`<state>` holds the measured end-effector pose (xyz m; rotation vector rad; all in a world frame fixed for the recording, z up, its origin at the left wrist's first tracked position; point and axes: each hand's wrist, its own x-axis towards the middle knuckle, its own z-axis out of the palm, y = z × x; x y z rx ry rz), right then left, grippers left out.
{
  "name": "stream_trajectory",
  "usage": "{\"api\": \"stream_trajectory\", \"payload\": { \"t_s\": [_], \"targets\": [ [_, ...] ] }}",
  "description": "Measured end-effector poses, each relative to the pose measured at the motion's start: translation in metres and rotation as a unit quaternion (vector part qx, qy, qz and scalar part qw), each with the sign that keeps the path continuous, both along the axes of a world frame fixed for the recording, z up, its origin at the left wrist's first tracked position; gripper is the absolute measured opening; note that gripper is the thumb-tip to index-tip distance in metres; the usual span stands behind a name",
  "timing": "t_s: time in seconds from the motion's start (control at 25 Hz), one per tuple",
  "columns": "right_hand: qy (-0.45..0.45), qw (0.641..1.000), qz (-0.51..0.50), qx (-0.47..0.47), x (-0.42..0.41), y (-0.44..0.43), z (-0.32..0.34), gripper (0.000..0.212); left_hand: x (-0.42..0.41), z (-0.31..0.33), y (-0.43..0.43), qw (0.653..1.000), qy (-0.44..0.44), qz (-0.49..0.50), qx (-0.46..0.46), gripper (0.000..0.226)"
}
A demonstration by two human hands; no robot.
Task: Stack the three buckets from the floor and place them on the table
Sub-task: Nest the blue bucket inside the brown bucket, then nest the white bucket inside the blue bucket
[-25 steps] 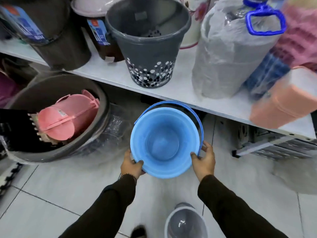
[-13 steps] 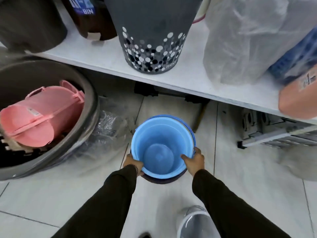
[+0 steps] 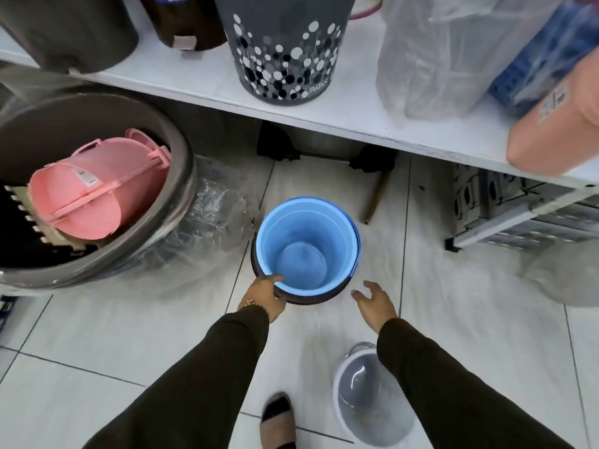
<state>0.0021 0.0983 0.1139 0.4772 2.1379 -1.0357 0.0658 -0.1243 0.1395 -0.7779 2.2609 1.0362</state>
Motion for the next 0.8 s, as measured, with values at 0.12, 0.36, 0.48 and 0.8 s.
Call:
{"api": "stream_trajectory", "payload": {
  "t_s": [0.12, 0.36, 0.48, 0.8],
  "targets": [
    [-0.027, 0.999, -0.027, 0.016, 0.046, 0.048, 0.006, 0.053, 0.039, 0.000, 0.039, 0.999, -0.032, -0.026, 0.011, 0.048],
    [-0.124, 0.985, -0.083, 0.086, 0.171, 0.164, -0.049, 0.067, 0.121, -0.066, 0.145, 0.993, -0.093, -0.034, 0.066, 0.051],
    [-0.200, 0.972, -0.112, 0.060, 0.219, 0.194, -0.109, 0.062, 0.145, -0.121, 0.189, 0.987, -0.133, -0.027, 0.088, 0.062],
    [-0.051, 0.904, -0.402, -0.134, 0.222, 0.209, -0.155, 0.030, 0.159, -0.172, 0.242, 0.965, -0.084, 0.225, 0.110, 0.058]
  ]
}}
